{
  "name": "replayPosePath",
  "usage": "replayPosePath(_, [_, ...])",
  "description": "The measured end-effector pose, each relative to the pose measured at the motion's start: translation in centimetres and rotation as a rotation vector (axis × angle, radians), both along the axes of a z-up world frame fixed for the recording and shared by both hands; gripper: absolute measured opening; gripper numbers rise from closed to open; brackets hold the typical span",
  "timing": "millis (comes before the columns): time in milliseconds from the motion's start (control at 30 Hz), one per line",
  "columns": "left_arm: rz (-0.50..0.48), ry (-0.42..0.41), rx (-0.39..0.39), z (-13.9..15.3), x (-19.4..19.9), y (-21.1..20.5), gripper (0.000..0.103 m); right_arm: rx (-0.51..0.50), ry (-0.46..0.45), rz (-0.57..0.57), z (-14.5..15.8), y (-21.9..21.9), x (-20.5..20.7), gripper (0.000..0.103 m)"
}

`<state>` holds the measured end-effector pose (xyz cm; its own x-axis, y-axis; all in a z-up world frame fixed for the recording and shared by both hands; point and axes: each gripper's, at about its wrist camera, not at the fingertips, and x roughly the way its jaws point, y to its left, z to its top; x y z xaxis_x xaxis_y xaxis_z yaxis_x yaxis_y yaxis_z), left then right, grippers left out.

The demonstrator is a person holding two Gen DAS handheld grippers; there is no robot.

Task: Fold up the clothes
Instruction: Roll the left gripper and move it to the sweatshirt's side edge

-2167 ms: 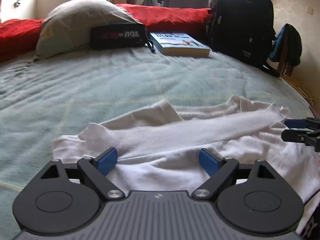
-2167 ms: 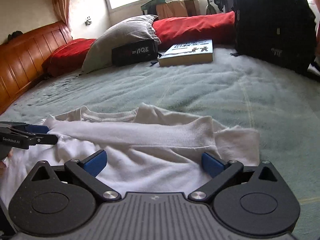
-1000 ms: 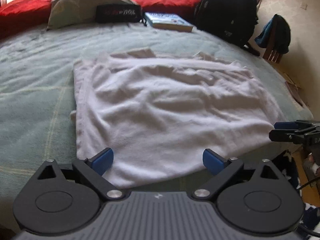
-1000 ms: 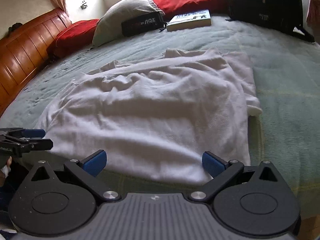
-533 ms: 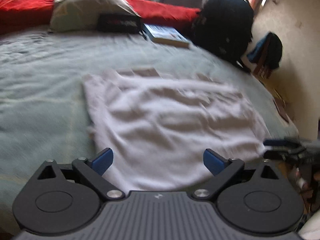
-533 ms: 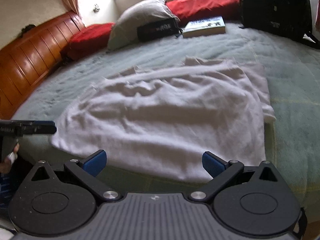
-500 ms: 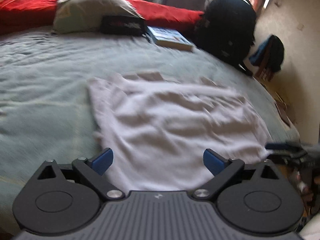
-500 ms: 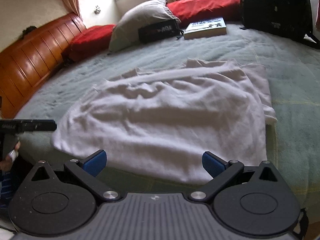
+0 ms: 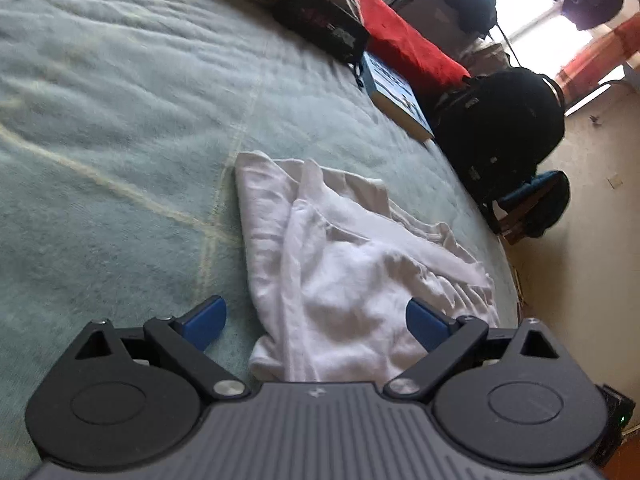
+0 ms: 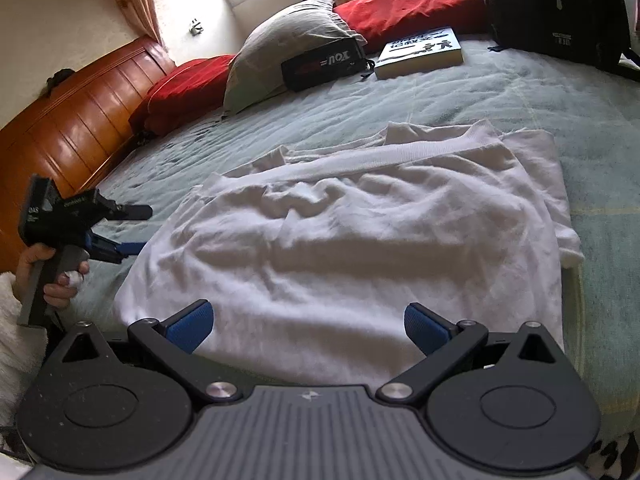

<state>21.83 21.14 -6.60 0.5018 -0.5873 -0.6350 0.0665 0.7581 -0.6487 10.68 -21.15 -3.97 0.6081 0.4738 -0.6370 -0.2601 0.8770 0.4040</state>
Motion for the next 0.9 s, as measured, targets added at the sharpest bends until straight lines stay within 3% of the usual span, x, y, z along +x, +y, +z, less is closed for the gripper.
replayPosePath(233, [-0.085, 0.033, -0.101, -1.4, 2.7, -0.5, 0.098, -0.013, 0.026, 0.001, -0.6, 1.0, 1.5, 0.103])
replayPosePath(500, [-0.094, 0.058, -0.157, -2.1, 5.9, -1.3, 0.098, -0.017, 0.038, 0.002, -1.0, 1.4, 2.4, 0.103])
replayPosePath(733, [-0.156, 0.102, -0.166, -1.5, 3.0, -1.4, 0.097, 0.009, 0.038, -0.006, -1.0, 0.8, 2.3, 0.103])
replayPosePath(900, [-0.206, 0.115, -0.129, -1.2, 1.7, -1.8, 0.097, 0.0, 0.014, -0.012, -0.4, 0.4, 2.0, 0.103])
